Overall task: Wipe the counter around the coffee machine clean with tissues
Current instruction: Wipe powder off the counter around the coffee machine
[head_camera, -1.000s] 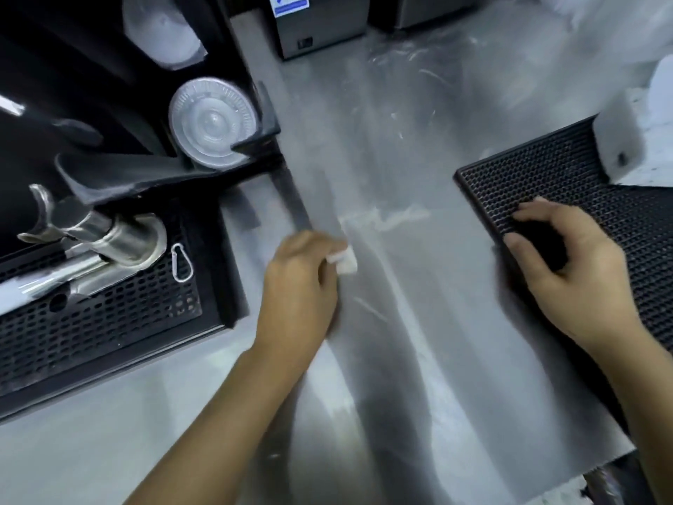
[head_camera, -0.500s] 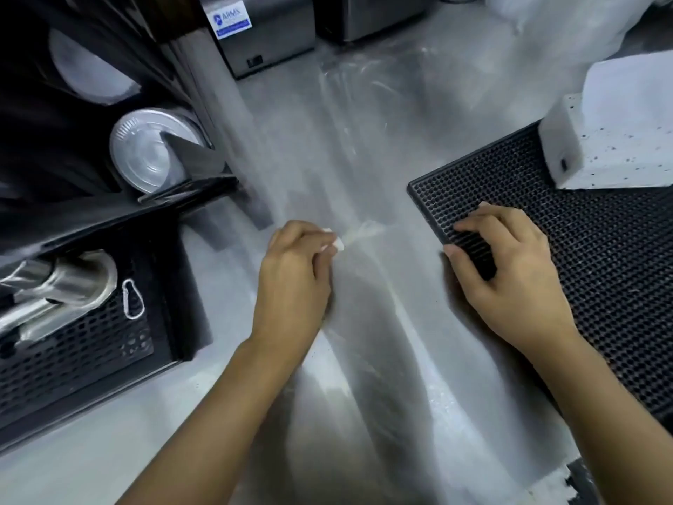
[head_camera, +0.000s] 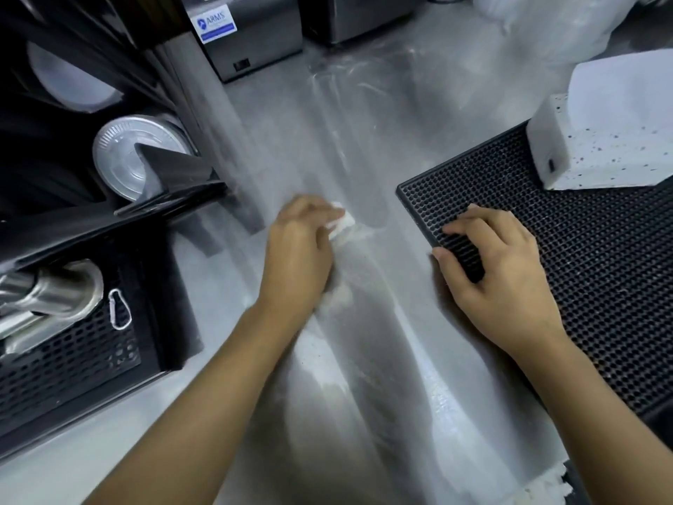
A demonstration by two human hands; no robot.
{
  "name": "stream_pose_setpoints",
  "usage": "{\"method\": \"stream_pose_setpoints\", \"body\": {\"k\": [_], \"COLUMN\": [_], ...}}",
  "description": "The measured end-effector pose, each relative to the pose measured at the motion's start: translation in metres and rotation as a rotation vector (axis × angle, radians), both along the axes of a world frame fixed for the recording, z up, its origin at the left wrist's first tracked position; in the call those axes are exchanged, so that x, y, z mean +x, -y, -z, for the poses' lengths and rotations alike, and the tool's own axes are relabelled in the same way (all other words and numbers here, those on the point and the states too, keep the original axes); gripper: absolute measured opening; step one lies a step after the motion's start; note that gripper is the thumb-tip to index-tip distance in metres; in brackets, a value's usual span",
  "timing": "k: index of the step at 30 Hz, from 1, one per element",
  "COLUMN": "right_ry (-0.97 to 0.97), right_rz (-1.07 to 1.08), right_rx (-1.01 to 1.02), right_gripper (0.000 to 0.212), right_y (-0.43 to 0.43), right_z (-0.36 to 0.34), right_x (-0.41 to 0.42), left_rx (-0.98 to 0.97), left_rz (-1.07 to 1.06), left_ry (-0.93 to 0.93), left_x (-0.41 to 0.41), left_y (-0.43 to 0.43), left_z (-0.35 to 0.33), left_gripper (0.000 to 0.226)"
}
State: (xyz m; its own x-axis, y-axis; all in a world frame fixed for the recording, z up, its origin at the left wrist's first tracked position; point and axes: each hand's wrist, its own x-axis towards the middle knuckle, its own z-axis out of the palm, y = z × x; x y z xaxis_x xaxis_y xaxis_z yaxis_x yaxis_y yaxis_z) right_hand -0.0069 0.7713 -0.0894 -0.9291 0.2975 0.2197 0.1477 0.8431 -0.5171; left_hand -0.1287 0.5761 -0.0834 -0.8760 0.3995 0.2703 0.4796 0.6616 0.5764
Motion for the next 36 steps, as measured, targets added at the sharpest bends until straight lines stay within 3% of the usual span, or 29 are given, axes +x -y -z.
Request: {"method": "stream_pose_setpoints", "body": {"k": [5, 11, 14, 17, 22, 27, 30, 32, 36], "right_ry": [-0.011, 0.005, -0.008, -0.013, -0.006, -0.003, -0.004, -0.008, -0.008], "right_rz": [0.010, 0.009, 0.016, 0.015, 0.020, 0.025, 0.027, 0.027, 0.028], "right_rx": [-0.004, 0.002, -0.005, -0.001, 0.004, 0.010, 0.010, 0.013, 0.013], "right_gripper": [0.030, 0.031, 0.030, 0.030, 0.031, 0.031, 0.031, 0.031, 0.030], "right_y": [0.000, 0.001, 0.001, 0.002, 0.002, 0.002, 0.003, 0.003, 0.004], "right_z": [-0.002, -0.002, -0.002, -0.002, -0.002, -0.003, -0.003, -0.004, -0.005], "right_x": [0.000, 0.000, 0.000, 0.001, 0.000, 0.000, 0.000, 0.000, 0.001], "left_rx": [0.025, 0.068, -0.031, -0.074, -0.051, -0.069, -0.057, 0.018, 0.096], "left_rz": [0.043, -0.148, -0.133, -0.127, -0.076, 0.123, 0.190, 0.139, -0.035], "left_ry": [0.147, 0.178, 0.233, 0.164, 0.079, -0.035, 0.065, 0.148, 0.133], "left_x": [0.053, -0.014, -0.027, -0.032, -0.031, 0.016, 0.042, 0.034, -0.008], "left_y": [0.026, -0.013, -0.024, -0.023, -0.025, -0.010, 0.002, 0.000, -0.027], "left_z": [-0.009, -0.021, -0.013, -0.010, -0.007, -0.004, -0.009, -0.016, -0.021], "left_gripper": [0.043, 0.018, 0.028, 0.024, 0.030, 0.030, 0.036, 0.038, 0.031]}}
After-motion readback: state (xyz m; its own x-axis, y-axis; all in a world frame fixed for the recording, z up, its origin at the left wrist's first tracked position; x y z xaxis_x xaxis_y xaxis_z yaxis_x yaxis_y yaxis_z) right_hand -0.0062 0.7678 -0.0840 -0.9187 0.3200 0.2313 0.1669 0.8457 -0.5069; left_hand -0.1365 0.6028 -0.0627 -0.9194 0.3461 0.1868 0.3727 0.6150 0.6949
